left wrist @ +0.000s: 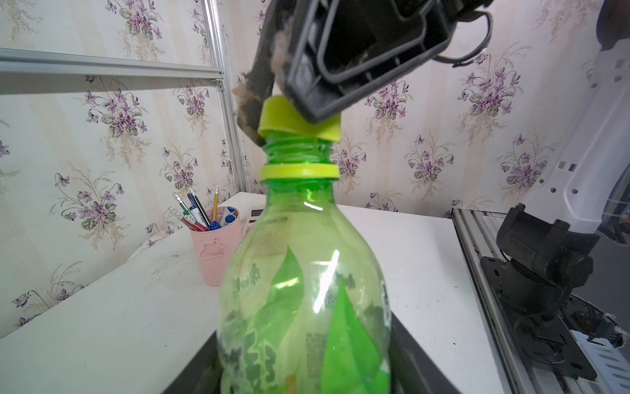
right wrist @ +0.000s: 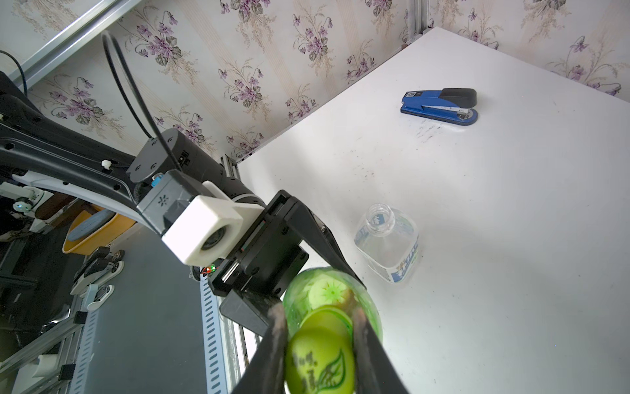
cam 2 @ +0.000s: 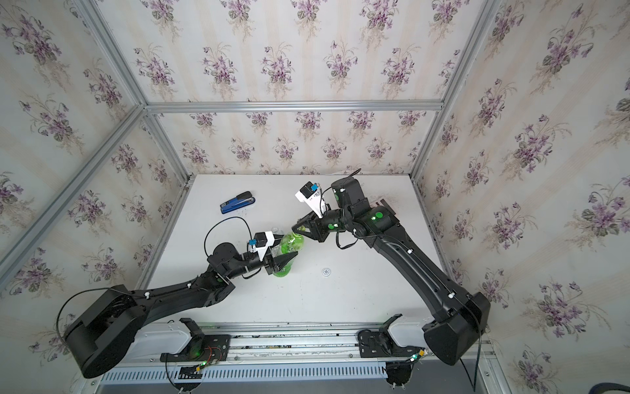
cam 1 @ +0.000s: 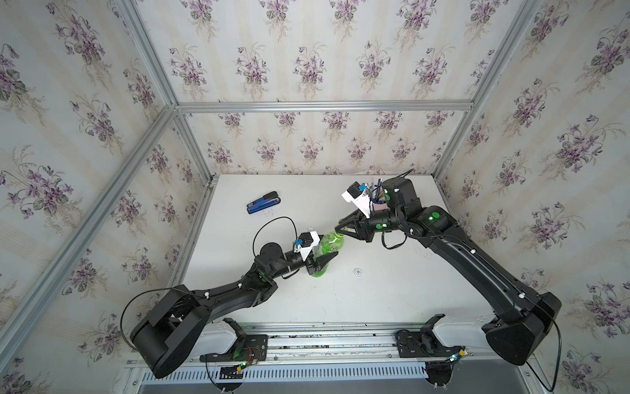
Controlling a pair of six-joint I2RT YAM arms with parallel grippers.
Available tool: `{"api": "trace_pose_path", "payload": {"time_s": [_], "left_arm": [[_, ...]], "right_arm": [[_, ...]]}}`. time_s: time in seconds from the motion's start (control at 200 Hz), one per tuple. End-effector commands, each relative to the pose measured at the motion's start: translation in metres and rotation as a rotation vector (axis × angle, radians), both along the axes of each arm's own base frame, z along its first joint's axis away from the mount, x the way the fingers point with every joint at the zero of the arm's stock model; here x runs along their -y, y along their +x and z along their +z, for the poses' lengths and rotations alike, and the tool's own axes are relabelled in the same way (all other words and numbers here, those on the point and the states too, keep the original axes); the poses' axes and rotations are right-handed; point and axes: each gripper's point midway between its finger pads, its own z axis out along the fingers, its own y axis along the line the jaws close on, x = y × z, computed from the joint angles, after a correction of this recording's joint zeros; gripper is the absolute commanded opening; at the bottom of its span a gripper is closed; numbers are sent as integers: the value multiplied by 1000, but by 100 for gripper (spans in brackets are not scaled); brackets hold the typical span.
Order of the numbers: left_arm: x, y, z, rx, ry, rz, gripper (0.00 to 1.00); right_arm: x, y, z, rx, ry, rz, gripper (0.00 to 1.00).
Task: Screw on the bottle caps
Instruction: Screw the bottle cap onto the plastic bottle.
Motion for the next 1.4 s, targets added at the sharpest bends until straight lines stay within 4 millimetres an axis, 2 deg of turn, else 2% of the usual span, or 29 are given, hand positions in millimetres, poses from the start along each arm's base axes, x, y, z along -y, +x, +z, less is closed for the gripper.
{"api": "trace_pose_path", "payload": {"time_s": [0.0, 0.435, 0.654, 0.754, 1.014, 1.224, 1.394], "left_arm": [[-1, -3, 22, 68, -65, -8, 61], [4, -9, 19, 83, -58, -44, 61], [2, -7, 20, 91, -64, -22, 61], [-1, -5, 23, 94, -79, 1, 61], [-8, 4, 21, 67, -100, 68, 61], [-5, -1, 23, 77, -97, 33, 61], [0, -6, 24, 83, -92, -9, 61]], "right_arm": [[3, 8, -5, 12, -29, -43, 30], [-6, 8, -2, -80, 20, -48, 30], [-3, 2, -21, -174, -41, -40, 30], [-1, -2, -24, -172, -48, -37, 30], [4, -2, -7, -51, -4, -41, 31], [2, 1, -8, -60, -6, -46, 31], [-1, 6, 3, -21, 27, -52, 31]]}}
